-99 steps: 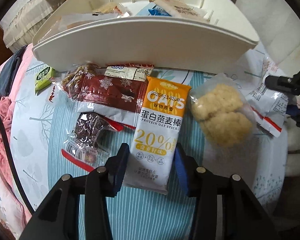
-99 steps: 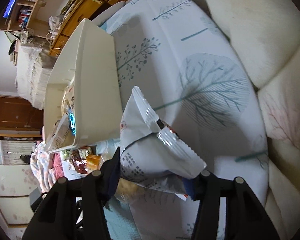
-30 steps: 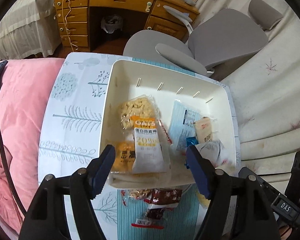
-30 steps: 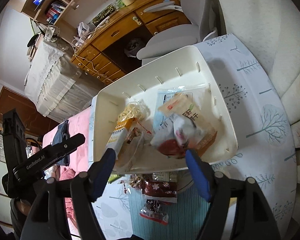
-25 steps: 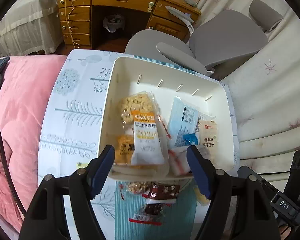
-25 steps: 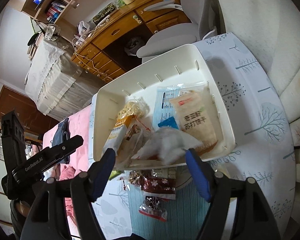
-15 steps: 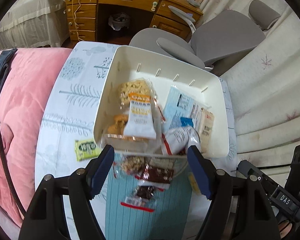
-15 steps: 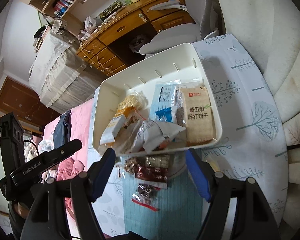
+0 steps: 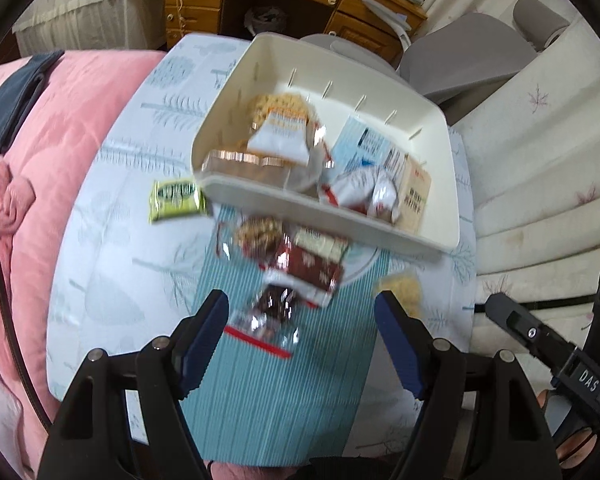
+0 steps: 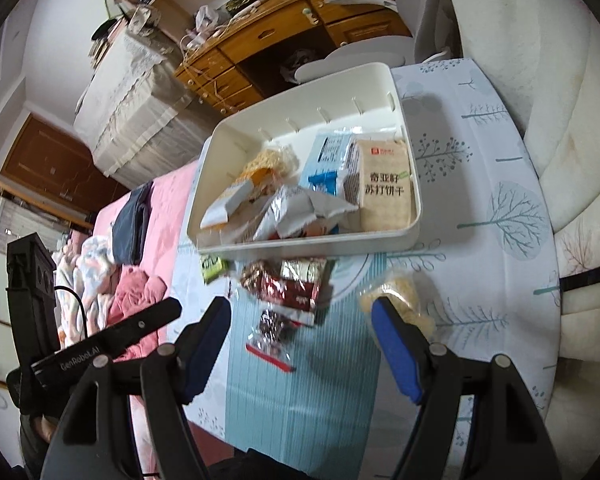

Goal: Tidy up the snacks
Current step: 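Move the right tool to the puffed-rice bag while the left tool approaches the chocolate bag, then grasp the clear puffed-rice bag with the right tool while the left tool grasps the chocolate bag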

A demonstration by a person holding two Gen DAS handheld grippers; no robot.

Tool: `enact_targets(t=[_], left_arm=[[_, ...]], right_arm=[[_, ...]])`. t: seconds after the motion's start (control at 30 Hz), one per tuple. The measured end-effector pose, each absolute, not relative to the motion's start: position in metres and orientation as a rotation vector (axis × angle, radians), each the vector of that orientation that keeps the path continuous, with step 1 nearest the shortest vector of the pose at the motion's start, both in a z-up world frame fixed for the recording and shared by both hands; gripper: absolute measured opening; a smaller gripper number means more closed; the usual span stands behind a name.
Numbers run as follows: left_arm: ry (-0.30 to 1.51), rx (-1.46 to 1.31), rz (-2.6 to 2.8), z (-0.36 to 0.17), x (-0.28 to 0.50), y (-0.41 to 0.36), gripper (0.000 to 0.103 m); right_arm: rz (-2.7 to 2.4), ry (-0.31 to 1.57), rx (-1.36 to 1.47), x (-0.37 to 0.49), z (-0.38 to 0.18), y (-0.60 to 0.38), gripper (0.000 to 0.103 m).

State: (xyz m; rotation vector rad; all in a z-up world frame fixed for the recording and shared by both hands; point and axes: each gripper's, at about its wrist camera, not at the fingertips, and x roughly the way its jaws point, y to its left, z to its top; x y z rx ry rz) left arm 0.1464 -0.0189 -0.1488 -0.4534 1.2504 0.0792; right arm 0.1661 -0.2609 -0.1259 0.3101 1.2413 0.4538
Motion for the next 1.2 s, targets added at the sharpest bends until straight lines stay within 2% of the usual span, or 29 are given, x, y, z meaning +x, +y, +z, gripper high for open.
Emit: enact_targets(t=[0.47, 1.0, 1.2], left_arm=[[1.371, -0.420, 0.125, -0.215, 0.118, -0.053, 0.077], [1.348, -0.227, 0.168, -0.266, 0.134, -0.056, 0.077], [1.347, -0.200, 0.161, -0.276, 0.143, -0.052, 0.077]], right_arm=[[0.438, 1.261, 0.147, 0.144, -0.156, -0.275, 0.073], [0.401, 1.222, -0.090, 0.136, -0.210, -0.265, 0.073], [0.375, 1.277, -0.148, 0.139, -0.237, -0.259, 0.067]])
